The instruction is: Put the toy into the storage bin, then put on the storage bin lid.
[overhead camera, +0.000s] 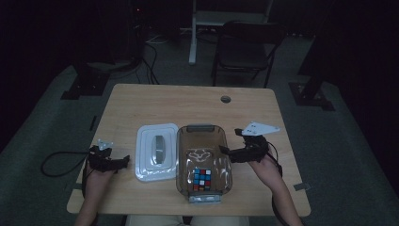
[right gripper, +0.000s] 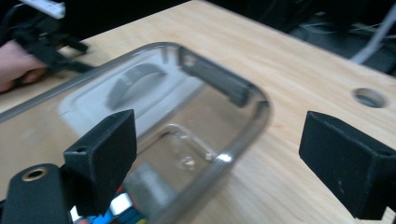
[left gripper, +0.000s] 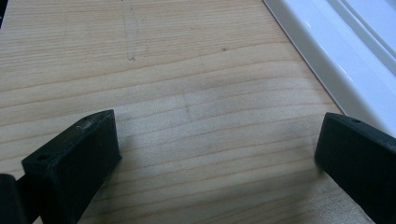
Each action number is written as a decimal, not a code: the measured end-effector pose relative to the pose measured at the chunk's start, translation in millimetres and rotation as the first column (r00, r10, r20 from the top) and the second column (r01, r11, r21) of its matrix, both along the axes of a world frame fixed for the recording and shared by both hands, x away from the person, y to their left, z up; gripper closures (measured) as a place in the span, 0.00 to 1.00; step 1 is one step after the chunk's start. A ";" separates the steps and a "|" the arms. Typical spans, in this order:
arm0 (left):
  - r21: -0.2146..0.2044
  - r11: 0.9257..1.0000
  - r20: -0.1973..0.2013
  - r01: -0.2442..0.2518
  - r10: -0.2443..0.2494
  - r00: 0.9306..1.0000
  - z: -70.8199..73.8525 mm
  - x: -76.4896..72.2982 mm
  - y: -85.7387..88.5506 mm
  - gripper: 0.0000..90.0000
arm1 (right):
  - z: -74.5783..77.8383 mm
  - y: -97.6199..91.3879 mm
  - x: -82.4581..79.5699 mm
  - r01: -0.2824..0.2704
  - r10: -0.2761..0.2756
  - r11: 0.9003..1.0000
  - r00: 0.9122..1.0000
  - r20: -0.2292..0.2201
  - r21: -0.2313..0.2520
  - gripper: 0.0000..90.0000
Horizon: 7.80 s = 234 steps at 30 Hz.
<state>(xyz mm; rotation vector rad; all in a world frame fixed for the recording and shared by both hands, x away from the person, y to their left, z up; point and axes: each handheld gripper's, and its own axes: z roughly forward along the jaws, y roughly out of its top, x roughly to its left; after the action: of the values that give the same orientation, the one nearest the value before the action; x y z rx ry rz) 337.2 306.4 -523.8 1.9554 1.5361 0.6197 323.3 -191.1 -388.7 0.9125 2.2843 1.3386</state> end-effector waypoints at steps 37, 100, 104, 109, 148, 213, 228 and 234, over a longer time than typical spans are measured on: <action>0.001 1.000 -0.002 0.001 -0.001 1.000 0.2 -0.1 0.0 0.01 | -108.5 -76.7 -14.3 0.463 -0.462 0.886 0.887 -0.012 0.023 0.15; -0.119 0.975 -0.022 0.187 -0.191 0.981 48.1 -10.8 -63.8 0.02 | -139.0 -86.0 1.1 0.547 -0.574 0.816 0.806 -0.144 -0.190 0.14; -0.112 0.964 -0.027 0.241 -0.245 0.969 50.3 -8.8 -81.9 0.02 | -139.0 -86.0 1.2 0.547 -0.574 0.816 0.806 -0.144 -0.189 0.14; -0.100 0.960 -0.009 0.260 -0.262 0.965 51.2 -5.2 -100.8 0.02 | -139.0 -86.0 1.2 0.547 -0.574 0.816 0.806 -0.144 -0.189 0.14; -0.119 0.962 -0.029 0.246 -0.251 0.968 26.8 28.4 -128.9 0.71 | -138.9 -85.6 2.1 0.534 -0.561 0.825 0.815 -0.147 -0.188 0.13; -0.235 0.911 0.174 0.339 -0.304 0.937 148.3 -12.1 -68.0 0.77 | -133.6 59.0 -30.1 -0.042 0.026 0.994 0.989 -0.144 -0.103 0.14; -0.264 0.867 0.167 0.422 -0.390 0.906 149.9 -10.6 -90.6 0.77 | -130.8 97.9 -10.3 -0.051 0.039 0.995 0.989 -0.141 -0.081 0.14; -0.259 0.856 0.150 0.448 -0.423 0.894 144.9 -9.5 -102.3 0.77 | -127.5 87.1 -10.9 -0.004 -0.004 0.998 0.993 -0.118 -0.067 0.14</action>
<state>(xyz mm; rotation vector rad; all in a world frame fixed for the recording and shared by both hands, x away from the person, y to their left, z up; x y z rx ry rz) 327.6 204.1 -378.9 1.9264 1.0058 0.2647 312.4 -104.0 -516.2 0.9935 2.4016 1.2299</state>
